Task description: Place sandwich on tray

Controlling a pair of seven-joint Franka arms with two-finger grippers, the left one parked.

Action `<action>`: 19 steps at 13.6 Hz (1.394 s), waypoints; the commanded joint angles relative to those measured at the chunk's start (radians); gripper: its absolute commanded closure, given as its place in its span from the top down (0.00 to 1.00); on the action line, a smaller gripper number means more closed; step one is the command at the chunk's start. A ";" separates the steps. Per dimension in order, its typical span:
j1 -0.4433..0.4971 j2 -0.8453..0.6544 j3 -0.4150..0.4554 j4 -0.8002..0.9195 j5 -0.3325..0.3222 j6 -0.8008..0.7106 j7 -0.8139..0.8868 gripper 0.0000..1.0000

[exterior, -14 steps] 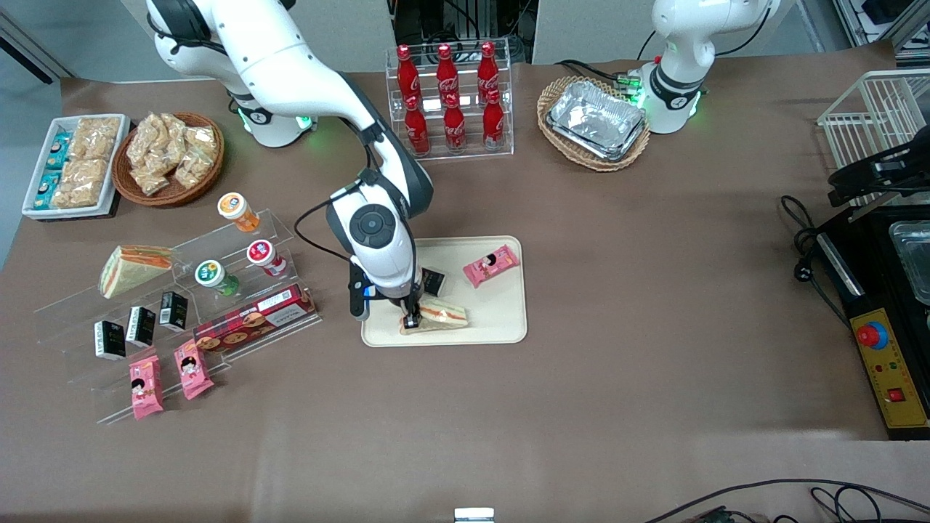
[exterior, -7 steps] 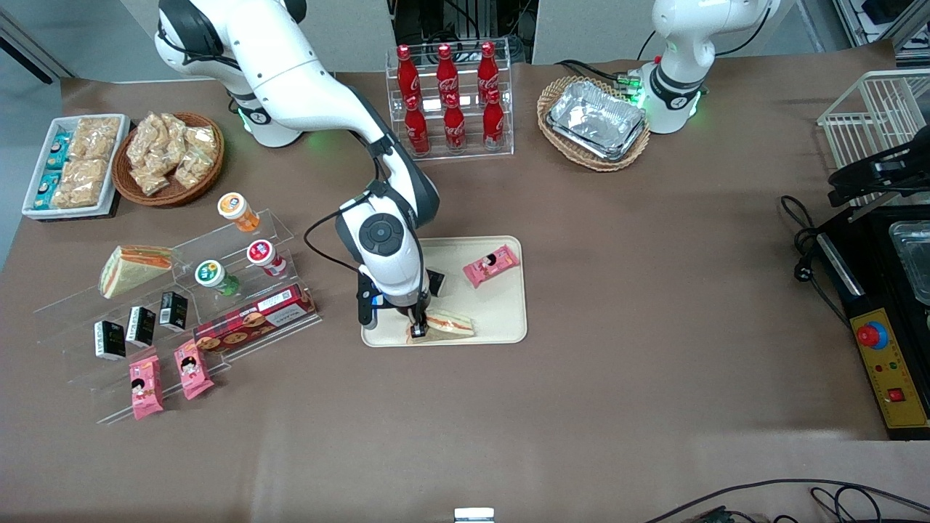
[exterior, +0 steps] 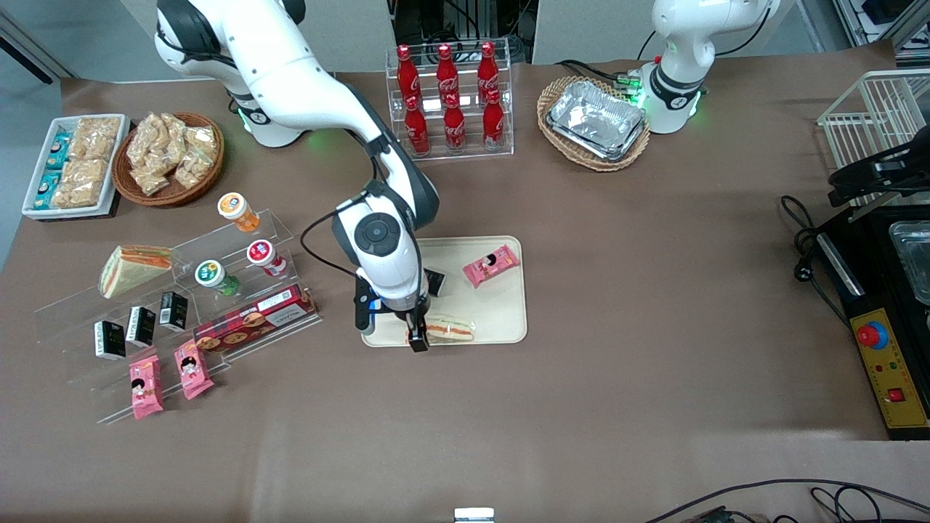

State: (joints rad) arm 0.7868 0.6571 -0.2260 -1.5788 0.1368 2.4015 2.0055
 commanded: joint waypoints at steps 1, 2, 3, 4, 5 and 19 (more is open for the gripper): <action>-0.015 -0.160 0.001 -0.009 -0.006 -0.197 -0.138 1.00; -0.026 -0.204 -0.001 -0.009 -0.009 -0.266 -0.228 1.00; -0.037 -0.255 -0.004 -0.009 -0.016 -0.359 -0.375 1.00; -0.052 -0.299 -0.024 -0.010 -0.020 -0.425 -0.492 1.00; -0.079 -0.344 -0.050 -0.018 -0.025 -0.486 -0.592 1.00; -0.523 -0.628 -0.121 -0.093 -0.077 -0.654 -2.090 1.00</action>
State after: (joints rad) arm 0.2750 0.1282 -0.3495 -1.5922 0.0855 1.7494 -0.0024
